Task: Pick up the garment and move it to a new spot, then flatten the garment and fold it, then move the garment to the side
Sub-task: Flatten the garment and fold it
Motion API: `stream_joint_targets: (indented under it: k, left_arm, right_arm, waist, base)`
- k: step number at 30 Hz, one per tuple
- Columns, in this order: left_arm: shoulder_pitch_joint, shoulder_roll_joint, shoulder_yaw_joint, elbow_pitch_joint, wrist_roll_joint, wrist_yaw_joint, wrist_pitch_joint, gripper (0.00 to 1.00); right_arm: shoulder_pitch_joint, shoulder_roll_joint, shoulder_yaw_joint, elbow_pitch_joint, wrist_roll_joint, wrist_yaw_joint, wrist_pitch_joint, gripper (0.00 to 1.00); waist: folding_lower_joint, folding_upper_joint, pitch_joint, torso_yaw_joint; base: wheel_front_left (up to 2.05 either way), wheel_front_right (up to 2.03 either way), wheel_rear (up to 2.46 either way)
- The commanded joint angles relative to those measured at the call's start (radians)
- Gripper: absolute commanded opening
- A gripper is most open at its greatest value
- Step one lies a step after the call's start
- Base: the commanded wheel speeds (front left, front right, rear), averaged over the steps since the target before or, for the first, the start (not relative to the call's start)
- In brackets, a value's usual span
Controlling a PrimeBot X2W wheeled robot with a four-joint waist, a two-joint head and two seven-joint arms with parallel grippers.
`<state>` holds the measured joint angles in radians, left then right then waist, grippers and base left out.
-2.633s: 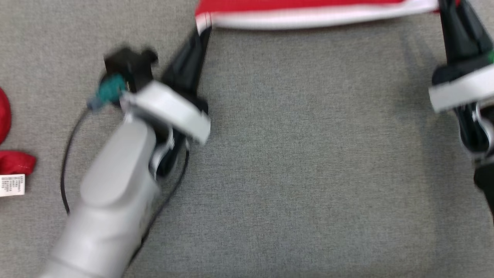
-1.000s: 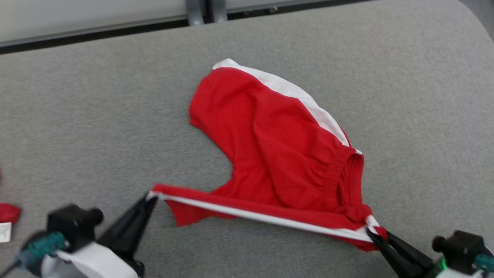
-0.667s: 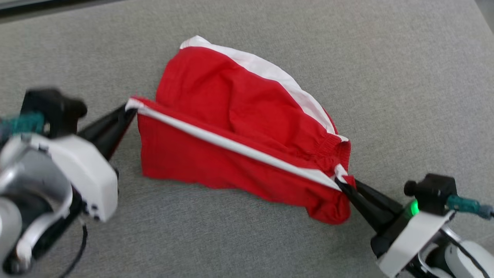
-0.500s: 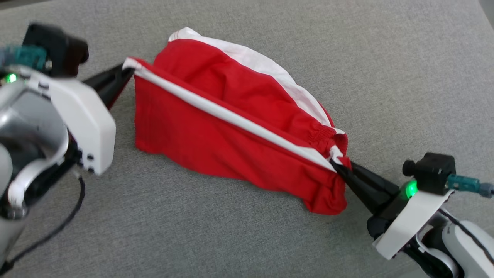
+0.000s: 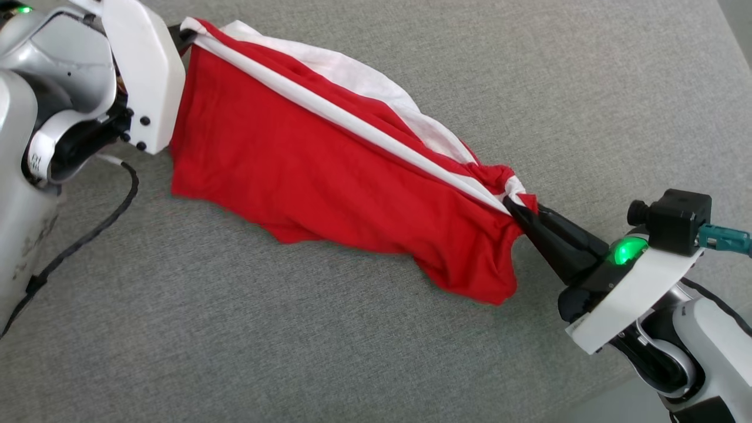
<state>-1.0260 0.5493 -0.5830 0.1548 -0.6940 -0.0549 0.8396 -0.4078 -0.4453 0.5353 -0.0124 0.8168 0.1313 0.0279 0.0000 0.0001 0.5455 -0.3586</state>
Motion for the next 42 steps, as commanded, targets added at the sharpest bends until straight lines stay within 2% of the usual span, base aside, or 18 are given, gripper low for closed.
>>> stream_joint_targets:
  k: [1,5,8,10,11,12,13,14,15,16,21,24,27,29,34,36,42]
  left_arm:
    - [-0.045,0.0,0.005,0.049,0.015,-0.005,-0.017,0.0]
    - [-0.08,-0.021,-0.006,0.104,0.026,-0.016,-0.03,0.0]
    - [-0.106,-0.033,-0.018,0.152,0.035,-0.024,-0.041,0.0]
    - [-0.115,-0.039,-0.024,0.181,0.044,-0.027,-0.052,0.0]
    - [-0.119,-0.041,-0.027,0.193,0.048,-0.027,-0.062,0.0]
    - [-0.121,-0.04,-0.031,0.208,0.056,-0.03,-0.069,0.0]
    - [-0.119,-0.039,-0.038,0.219,0.06,-0.033,-0.077,0.11]
    - [-0.116,-0.043,-0.038,0.228,0.059,-0.033,-0.09,0.38]
    - [-0.109,-0.051,-0.037,0.236,0.057,-0.032,-0.103,0.92]
    - [-0.099,-0.058,-0.038,0.246,0.057,-0.031,-0.116,1.0]
    - [-0.04,-0.064,-0.026,0.27,0.048,-0.025,-0.212,1.0]
    - [0.019,-0.071,-0.008,0.239,0.06,-0.004,-0.327,1.0]
    - [0.103,-0.072,0.009,0.198,0.083,0.034,-0.471,1.0]
    - [0.161,-0.083,0.016,0.17,0.095,0.057,-0.564,1.0]
    - [0.291,-0.121,0.026,0.161,0.097,0.078,-0.758,1.0]
    - [0.334,-0.149,0.028,0.184,0.093,0.088,-0.826,1.0]
    - [0.386,-0.184,0.008,0.279,0.129,0.102,-0.964,1.0]
  right_arm:
    - [-0.017,-0.001,0.002,0.024,0.005,-0.001,-0.015,0.04]
    - [-0.034,0.005,0.003,0.046,0.006,-0.001,-0.027,0.03]
    - [-0.045,0.005,0.01,0.059,0.004,-0.001,-0.03,0.09]
    - [-0.05,0.006,0.017,0.068,0.0,-0.001,-0.031,0.31]
    - [-0.053,0.006,0.019,0.071,-0.01,-0.001,-0.039,0.51]
    - [-0.055,0.01,0.021,0.076,-0.014,-0.001,-0.042,0.95]
    - [-0.055,0.012,0.024,0.08,-0.022,-0.001,-0.047,1.0]
    - [-0.058,0.009,0.026,0.085,-0.036,-0.001,-0.047,1.0]
    - [-0.062,0.01,0.029,0.083,-0.052,-0.001,-0.054,1.0]
    - [-0.061,0.012,0.03,0.083,-0.062,-0.001,-0.059,1.0]
    - [-0.017,-0.003,-0.028,0.07,-0.15,-0.001,-0.114,1.0]
    - [0.041,-0.007,-0.107,0.036,-0.215,-0.001,-0.156,1.0]
    - [0.116,0.006,-0.213,-0.01,-0.321,-0.001,-0.201,1.0]
    - [0.172,0.033,-0.279,-0.05,-0.388,-0.001,-0.224,1.0]
    - [0.285,0.117,-0.418,-0.128,-0.54,-0.001,-0.272,1.0]
    - [0.32,0.159,-0.453,-0.146,-0.604,-0.001,-0.286,1.0]
    - [0.372,0.304,-0.527,-0.216,-0.723,-0.001,-0.294,1.0]
  waist:
    - [0.0,-0.0001,0.016,-0.015]
    - [0.0,-0.0001,0.026,-0.021]
    - [0.0,-0.0001,0.031,-0.025]
    - [0.0,-0.0001,0.033,-0.026]
    - [0.0,-0.0001,0.033,-0.028]
    - [0.0,-0.0001,0.033,-0.029]
    - [0.0,-0.0001,0.033,-0.029]
    - [0.0,-0.0001,0.031,-0.03]
    - [0.0,-0.0001,0.029,-0.03]
    - [0.0,-0.0001,0.026,-0.03]
    - [0.0,-0.0001,-0.009,-0.018]
    - [0.0,-0.0001,-0.045,-0.007]
    - [0.0,-0.0001,-0.085,0.007]
    - [0.0,-0.0001,-0.112,0.019]
    - [0.0,-0.0001,-0.171,0.047]
    - [0.0,-0.0001,-0.193,0.056]
    - [0.0,-0.0001,-0.223,0.063]
  base:
    - [0.0,0.0,0.0]
    - [0.0,0.0,0.0]
    - [0.0,0.0,0.0]
    - [0.0,0.0,0.0]
    - [0.0,0.0,0.0]
    - [0.0,0.0,0.0]
    - [0.0,0.0,0.0]
    - [0.0,0.0,0.0]
    - [0.0,0.0,0.0]
    - [0.0,0.0,0.0]
    - [0.0,0.0,0.0]
    - [0.0,0.0,0.0]
    - [0.0,0.0,0.0]
    - [0.0,0.0,0.0]
    - [0.0,0.0,0.0]
    - [0.0,0.0,0.0]
    - [0.0,0.0,0.0]
